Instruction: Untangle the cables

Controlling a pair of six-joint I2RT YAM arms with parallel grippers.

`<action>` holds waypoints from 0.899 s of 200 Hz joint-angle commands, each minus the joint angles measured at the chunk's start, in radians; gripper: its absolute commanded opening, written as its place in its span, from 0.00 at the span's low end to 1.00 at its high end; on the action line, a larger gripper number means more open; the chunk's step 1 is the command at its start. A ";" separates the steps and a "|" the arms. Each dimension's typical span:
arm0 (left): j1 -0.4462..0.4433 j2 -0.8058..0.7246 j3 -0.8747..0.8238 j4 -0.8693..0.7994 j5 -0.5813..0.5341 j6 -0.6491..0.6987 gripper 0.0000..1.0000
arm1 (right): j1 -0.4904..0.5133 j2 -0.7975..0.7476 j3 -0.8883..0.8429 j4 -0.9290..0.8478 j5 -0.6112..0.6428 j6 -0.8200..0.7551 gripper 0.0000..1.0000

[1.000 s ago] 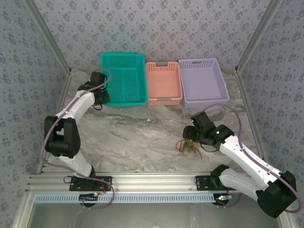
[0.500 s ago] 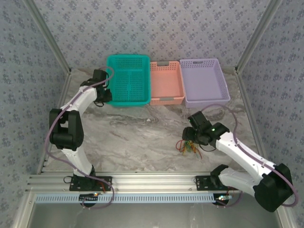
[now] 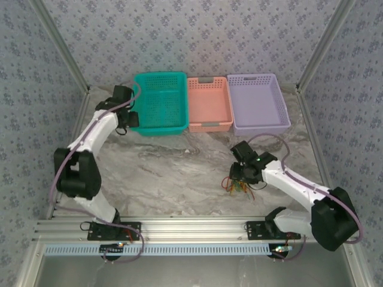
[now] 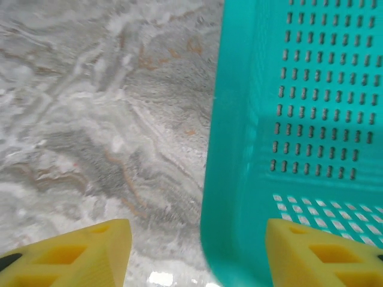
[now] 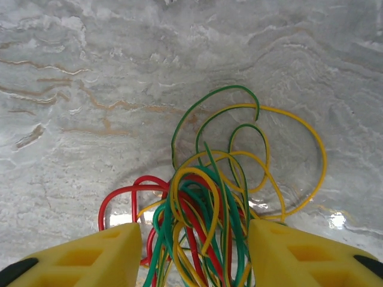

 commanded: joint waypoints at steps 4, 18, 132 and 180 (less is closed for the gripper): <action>-0.079 -0.186 -0.043 -0.056 -0.018 -0.056 0.61 | 0.006 0.062 0.012 0.035 -0.015 -0.028 0.49; -0.152 -0.267 -0.098 -0.050 0.017 -0.092 0.61 | 0.020 0.112 0.040 0.042 -0.024 -0.044 0.43; -0.570 -0.383 -0.718 0.727 0.526 -0.450 0.54 | 0.014 0.157 0.180 0.391 -0.491 -0.367 0.00; -0.579 -0.235 -0.702 0.852 0.615 -0.422 0.51 | -0.056 0.134 0.151 0.414 -0.636 -0.352 0.00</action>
